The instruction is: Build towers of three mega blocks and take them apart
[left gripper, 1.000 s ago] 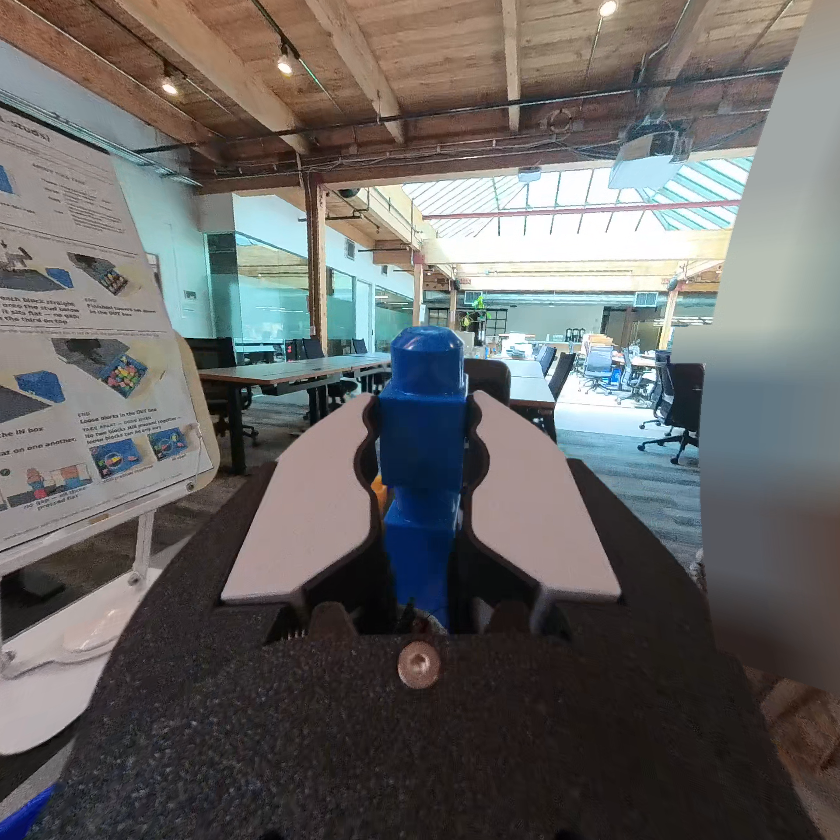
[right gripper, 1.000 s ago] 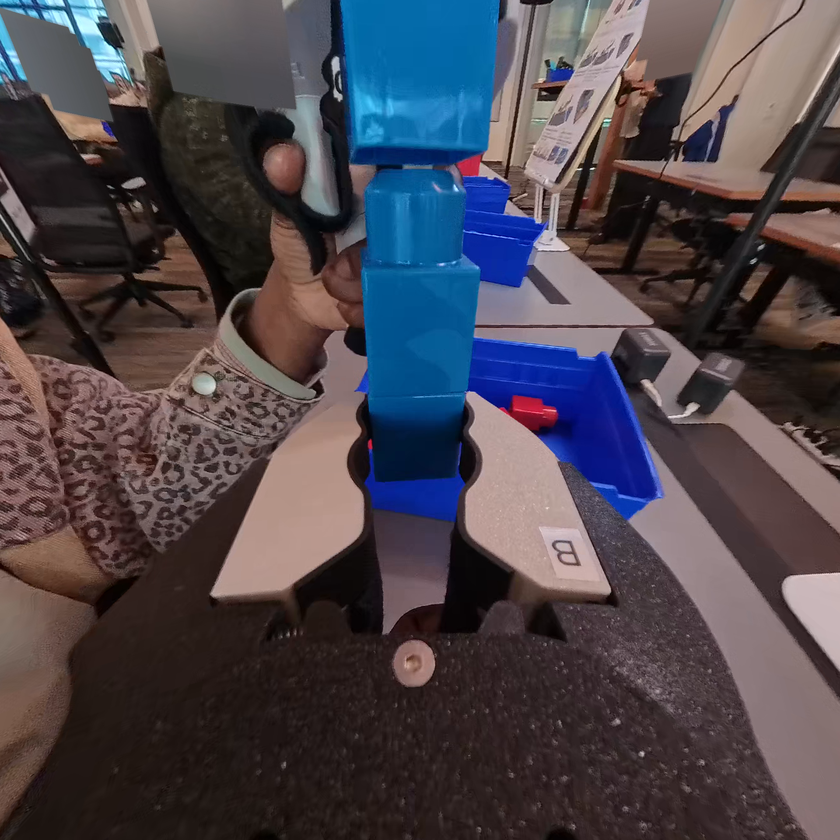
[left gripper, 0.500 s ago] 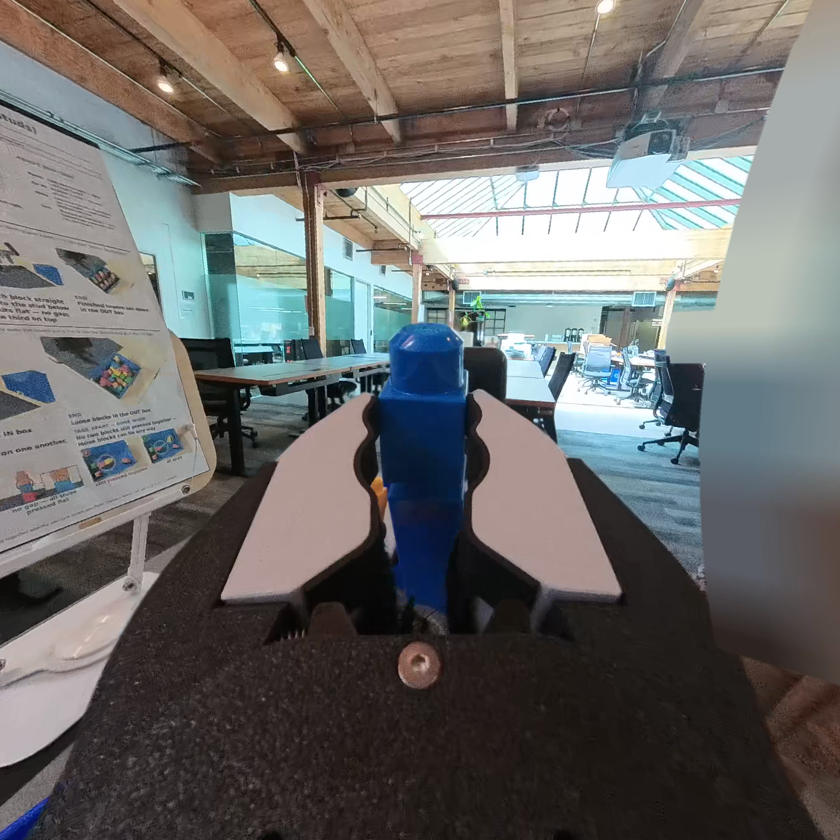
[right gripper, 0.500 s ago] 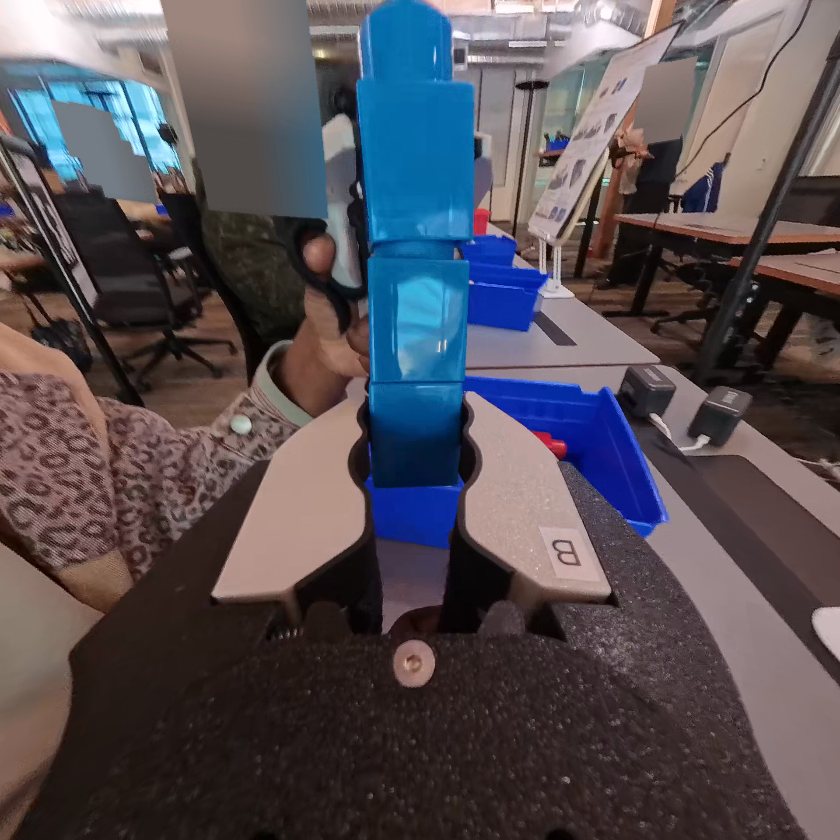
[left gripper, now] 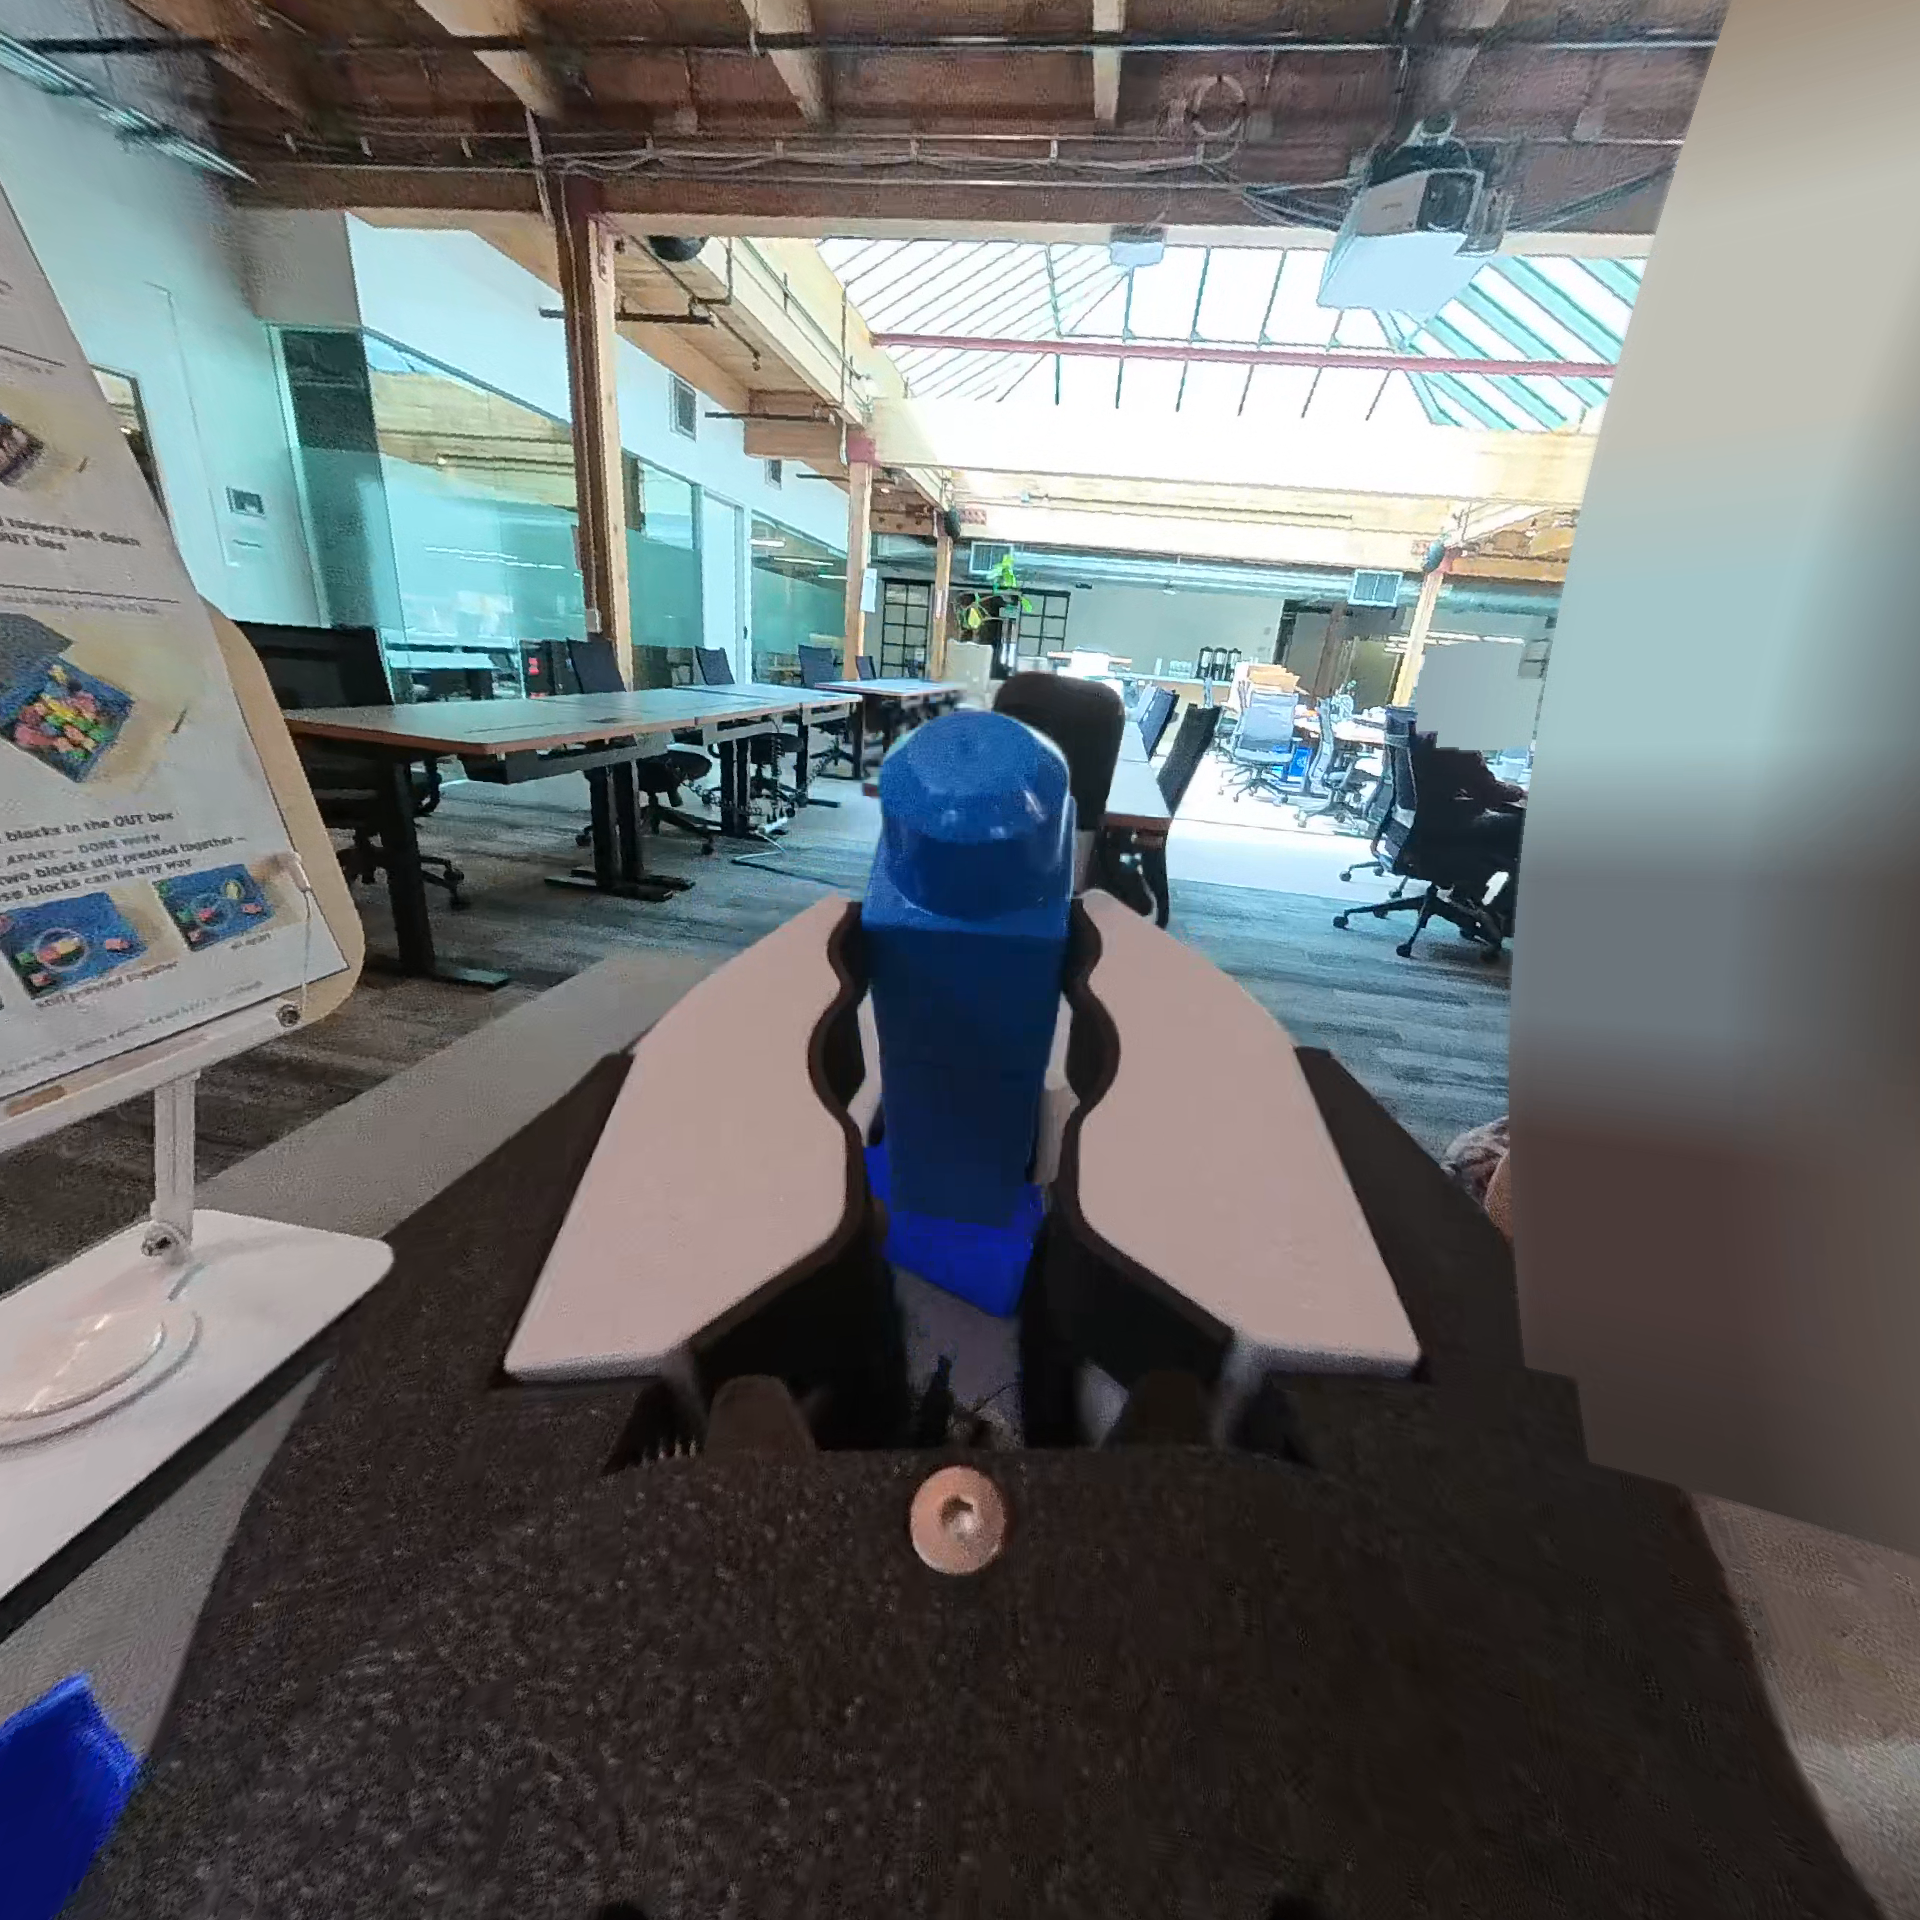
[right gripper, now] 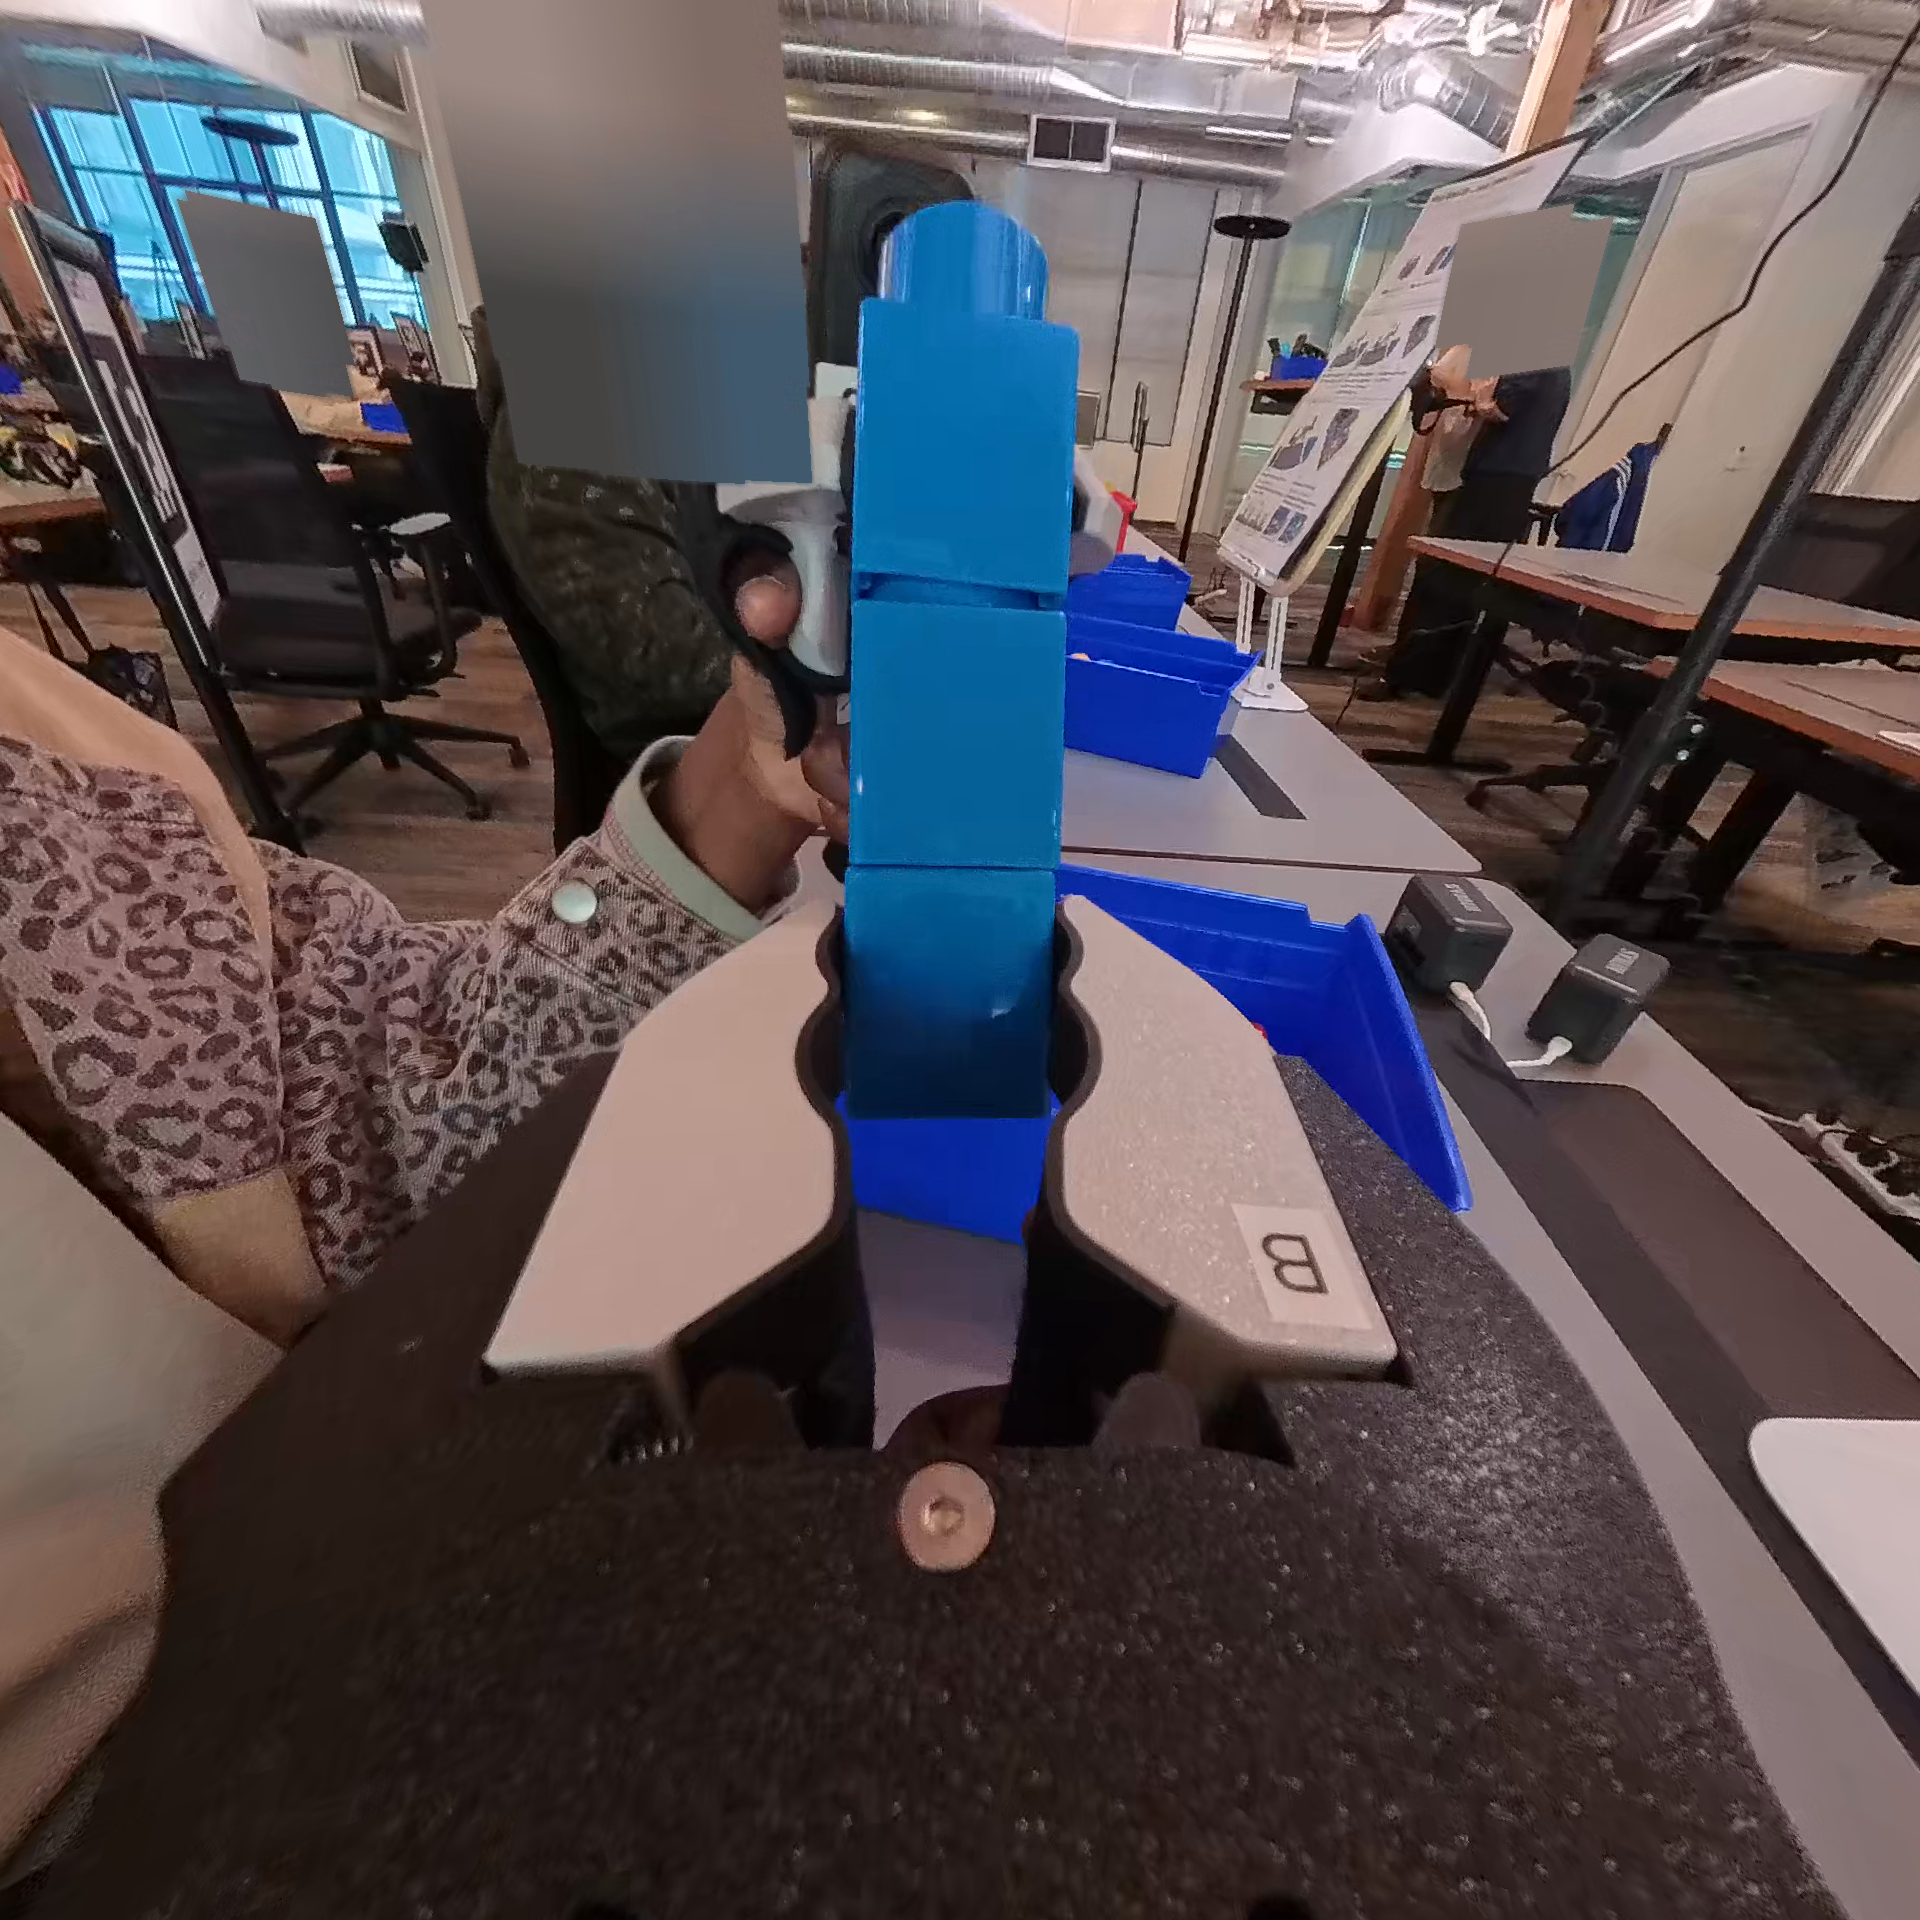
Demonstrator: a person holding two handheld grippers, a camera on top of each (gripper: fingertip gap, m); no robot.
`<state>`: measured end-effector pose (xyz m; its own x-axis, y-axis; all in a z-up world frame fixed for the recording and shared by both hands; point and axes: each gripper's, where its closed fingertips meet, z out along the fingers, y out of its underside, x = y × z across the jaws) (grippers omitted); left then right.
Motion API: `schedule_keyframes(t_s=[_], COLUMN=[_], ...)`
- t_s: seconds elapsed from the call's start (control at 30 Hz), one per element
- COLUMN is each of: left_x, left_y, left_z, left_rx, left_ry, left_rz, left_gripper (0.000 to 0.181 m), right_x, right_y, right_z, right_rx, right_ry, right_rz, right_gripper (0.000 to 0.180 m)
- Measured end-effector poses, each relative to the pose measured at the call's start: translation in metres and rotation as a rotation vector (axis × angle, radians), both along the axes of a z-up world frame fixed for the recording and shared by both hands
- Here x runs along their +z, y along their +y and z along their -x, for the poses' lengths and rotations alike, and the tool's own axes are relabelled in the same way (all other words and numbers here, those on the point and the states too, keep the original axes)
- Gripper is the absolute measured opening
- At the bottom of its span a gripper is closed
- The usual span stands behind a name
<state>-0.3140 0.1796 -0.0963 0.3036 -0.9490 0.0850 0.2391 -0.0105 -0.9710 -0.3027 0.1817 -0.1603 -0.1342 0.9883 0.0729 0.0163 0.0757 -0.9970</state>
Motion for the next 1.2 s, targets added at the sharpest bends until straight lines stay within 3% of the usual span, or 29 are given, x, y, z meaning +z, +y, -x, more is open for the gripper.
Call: schedule_keyframes(t_s=[0.63, 1.2], left_x=[-0.024, -0.035], left_y=[-0.001, -0.004], left_z=[-0.007, -0.005], left_rx=[-0.015, 0.037], left_ry=[0.154, 0.266], left_rz=[0.02, 0.0], left_gripper=[0.036, 0.036], right_x=[0.004, -0.003], right_y=[0.002, -0.001], right_z=[-0.017, -0.013], right_rx=[-0.043, 0.027], right_ry=[-0.03, -0.049], right_rz=[-0.039, 0.042], right_gripper=[0.035, 0.035])
